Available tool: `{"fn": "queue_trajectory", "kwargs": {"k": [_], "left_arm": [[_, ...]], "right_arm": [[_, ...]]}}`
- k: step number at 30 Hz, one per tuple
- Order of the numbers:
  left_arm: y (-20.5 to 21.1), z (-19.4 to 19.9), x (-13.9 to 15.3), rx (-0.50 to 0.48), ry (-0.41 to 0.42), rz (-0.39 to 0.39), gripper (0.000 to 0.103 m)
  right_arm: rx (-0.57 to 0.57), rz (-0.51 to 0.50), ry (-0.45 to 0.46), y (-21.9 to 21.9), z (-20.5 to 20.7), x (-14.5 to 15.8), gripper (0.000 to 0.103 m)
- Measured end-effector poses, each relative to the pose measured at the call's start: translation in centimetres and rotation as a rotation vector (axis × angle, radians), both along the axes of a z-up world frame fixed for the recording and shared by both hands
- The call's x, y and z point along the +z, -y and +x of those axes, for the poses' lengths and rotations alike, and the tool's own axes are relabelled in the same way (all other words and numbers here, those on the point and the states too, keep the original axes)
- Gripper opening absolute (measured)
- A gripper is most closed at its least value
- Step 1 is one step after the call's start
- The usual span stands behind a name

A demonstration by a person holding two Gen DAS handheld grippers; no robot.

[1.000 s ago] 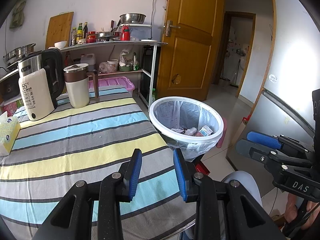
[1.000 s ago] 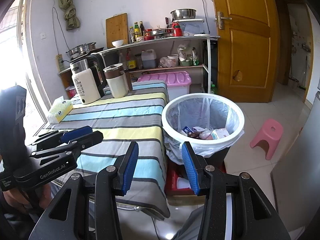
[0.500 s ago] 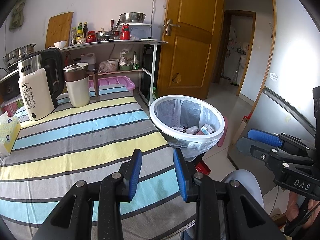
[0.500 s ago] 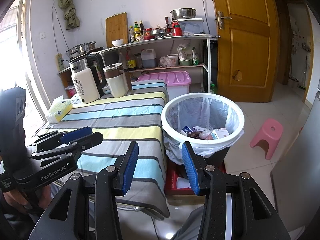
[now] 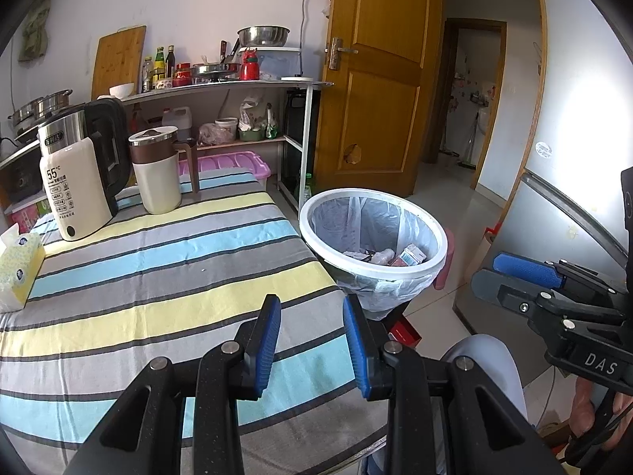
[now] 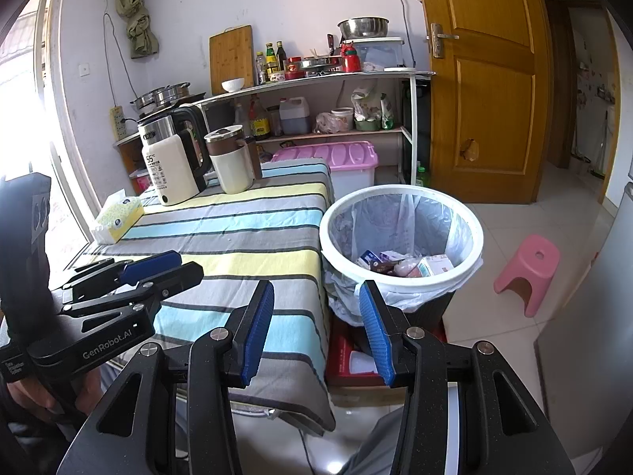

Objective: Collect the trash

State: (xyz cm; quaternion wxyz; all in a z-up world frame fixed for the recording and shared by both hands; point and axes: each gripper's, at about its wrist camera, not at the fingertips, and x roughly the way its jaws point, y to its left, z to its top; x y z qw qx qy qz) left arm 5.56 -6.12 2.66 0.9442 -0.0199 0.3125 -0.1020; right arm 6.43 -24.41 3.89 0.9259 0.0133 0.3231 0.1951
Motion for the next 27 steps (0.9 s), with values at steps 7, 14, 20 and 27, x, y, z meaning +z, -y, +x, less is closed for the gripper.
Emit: {"fn": "queue_trajectory", "kwargs": {"k": [7,14,20,27], "left_arm": [[0.25,0.13,-0.08,0.005,-0.004,0.007,0.033],[0.12,0.25,-0.17,0.010,-0.004,0.016,0.033],[0.29,0.33,-0.32,0.020,-0.009,0.031,0.033],[0.12,0.57,-0.60,0.033,-0.012,0.037,0.033]], "right_arm": [[0.001,0.000,-0.001,0.01,0.03,-0.02,0.046],[0.000,0.000,-0.001,0.00,-0.01,-0.02,0.046],[-0.001,-0.001,-0.001,0.00,-0.01,-0.02,0.046],[-0.001,-0.002,-0.001,0.00,0.07,0.02,0.046]]}}
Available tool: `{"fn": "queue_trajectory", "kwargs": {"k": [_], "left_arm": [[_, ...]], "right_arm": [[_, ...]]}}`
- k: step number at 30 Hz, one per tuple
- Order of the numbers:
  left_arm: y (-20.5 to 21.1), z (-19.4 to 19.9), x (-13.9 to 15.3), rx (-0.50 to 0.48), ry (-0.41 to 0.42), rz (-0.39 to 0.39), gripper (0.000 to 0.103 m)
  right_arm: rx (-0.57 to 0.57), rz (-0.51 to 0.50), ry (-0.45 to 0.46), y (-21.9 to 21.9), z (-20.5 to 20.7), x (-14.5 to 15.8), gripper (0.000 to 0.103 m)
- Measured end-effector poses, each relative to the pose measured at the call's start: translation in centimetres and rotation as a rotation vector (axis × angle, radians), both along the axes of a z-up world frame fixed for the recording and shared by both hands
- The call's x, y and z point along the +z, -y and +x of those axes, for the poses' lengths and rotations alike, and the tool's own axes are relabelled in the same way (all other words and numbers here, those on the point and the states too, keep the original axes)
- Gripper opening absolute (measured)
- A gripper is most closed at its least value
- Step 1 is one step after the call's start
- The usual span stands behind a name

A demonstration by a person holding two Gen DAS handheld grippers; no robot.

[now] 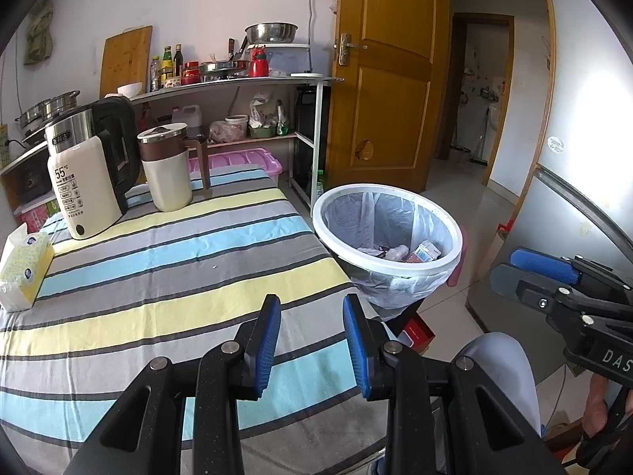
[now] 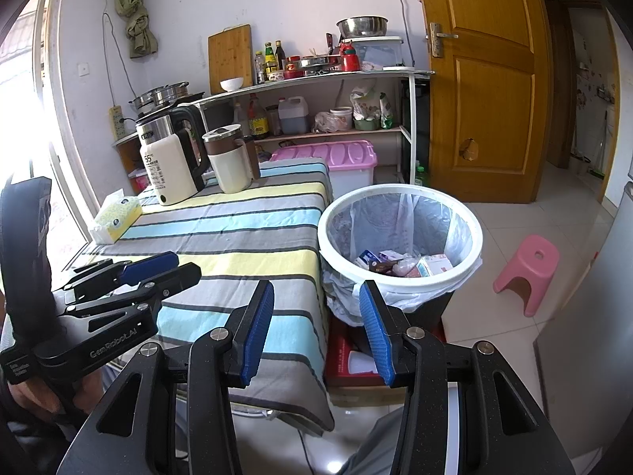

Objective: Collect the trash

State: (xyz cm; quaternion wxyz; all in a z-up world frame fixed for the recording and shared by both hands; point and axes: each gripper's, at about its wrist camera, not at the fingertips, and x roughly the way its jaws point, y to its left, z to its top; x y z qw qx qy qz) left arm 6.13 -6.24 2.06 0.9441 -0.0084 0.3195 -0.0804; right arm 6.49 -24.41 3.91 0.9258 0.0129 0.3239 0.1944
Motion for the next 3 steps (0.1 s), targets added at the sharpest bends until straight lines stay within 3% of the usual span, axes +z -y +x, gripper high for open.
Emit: {"fn": "queue_trajectory", "kwargs": {"k": [3], "left_arm": [[0.08,0.04,-0.07,-0.002,-0.003,-0.002,0.033]], "right_arm": [[0.000,0.000,0.000,0.01,0.00,0.00,0.046]]}}
